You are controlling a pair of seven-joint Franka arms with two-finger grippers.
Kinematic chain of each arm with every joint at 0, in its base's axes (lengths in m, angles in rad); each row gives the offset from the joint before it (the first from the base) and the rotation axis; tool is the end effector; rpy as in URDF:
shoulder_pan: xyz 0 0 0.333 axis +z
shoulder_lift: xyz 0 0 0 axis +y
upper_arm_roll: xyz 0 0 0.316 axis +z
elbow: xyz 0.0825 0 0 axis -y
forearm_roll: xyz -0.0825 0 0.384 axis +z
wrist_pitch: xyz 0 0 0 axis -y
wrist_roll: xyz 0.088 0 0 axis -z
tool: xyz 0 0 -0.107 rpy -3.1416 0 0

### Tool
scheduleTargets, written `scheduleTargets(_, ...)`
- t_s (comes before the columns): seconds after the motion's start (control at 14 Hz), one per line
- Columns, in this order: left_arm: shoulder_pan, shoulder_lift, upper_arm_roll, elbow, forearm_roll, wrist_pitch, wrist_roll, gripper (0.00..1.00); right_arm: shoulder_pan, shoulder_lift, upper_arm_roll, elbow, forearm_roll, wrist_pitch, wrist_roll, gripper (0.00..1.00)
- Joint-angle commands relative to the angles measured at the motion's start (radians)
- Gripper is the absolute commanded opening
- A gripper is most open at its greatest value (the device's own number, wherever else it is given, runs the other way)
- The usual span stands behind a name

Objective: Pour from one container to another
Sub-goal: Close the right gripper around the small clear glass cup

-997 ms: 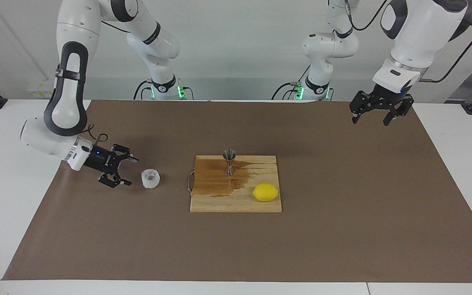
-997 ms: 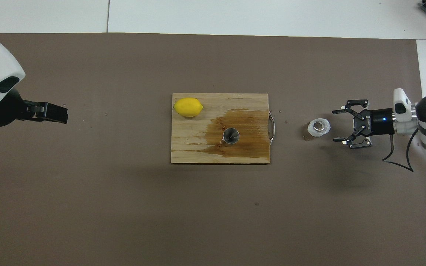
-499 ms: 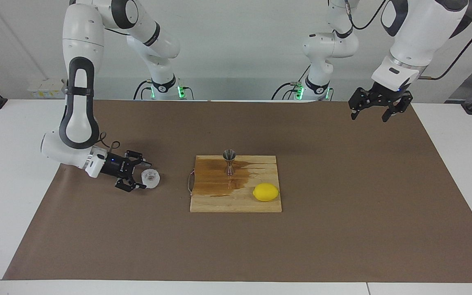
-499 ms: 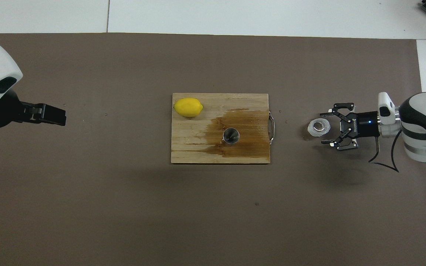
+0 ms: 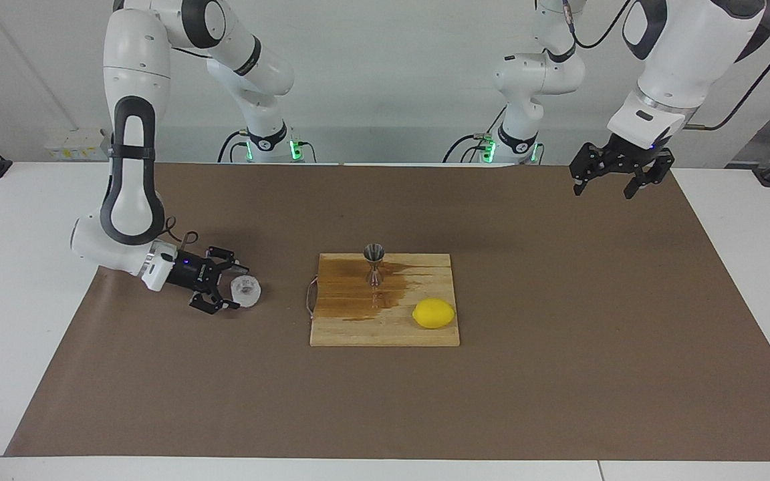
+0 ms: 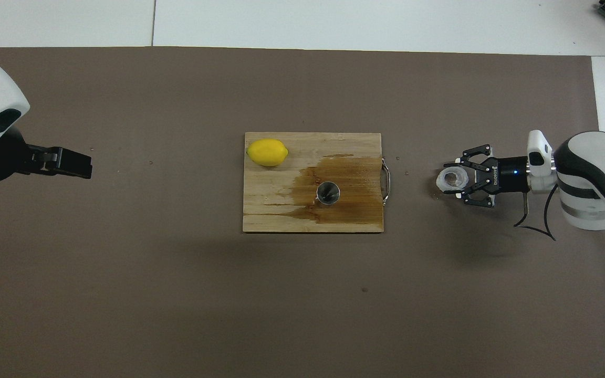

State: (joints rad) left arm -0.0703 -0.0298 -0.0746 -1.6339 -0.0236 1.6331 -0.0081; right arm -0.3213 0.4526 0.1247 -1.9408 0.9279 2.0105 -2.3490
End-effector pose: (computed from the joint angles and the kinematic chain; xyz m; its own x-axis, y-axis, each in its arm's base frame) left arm 0.5445 -0.0825 0.6166 0.9904 -0.1349 0.0287 -0.1355 -0.9905 0.0216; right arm 0.5914 -0.0719 0.2444 -0.0149 0.6425 0.7662 0.9984 -0.0319 0.0462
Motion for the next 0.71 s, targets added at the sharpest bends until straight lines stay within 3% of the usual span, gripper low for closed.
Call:
scheduleTargets(0.0,0.004,-0.007,-0.001,0.002,0.011,-0.019,0.010,1.00,0.004,-0.003,0.007,-0.014,0.045,0.014,-0.036,0.35)
scheduleTargets(0.28,0.004,-0.007,-0.001,0.002,0.011,-0.021,0.010,1.00,0.008,-0.023,0.013,-0.003,0.057,-0.015,0.029,0.30)
scheduleTargets(0.64,0.004,-0.007,-0.001,0.002,0.011,-0.021,0.010,1.00,0.116,-0.184,0.013,-0.003,-0.006,-0.003,0.343,0.30)
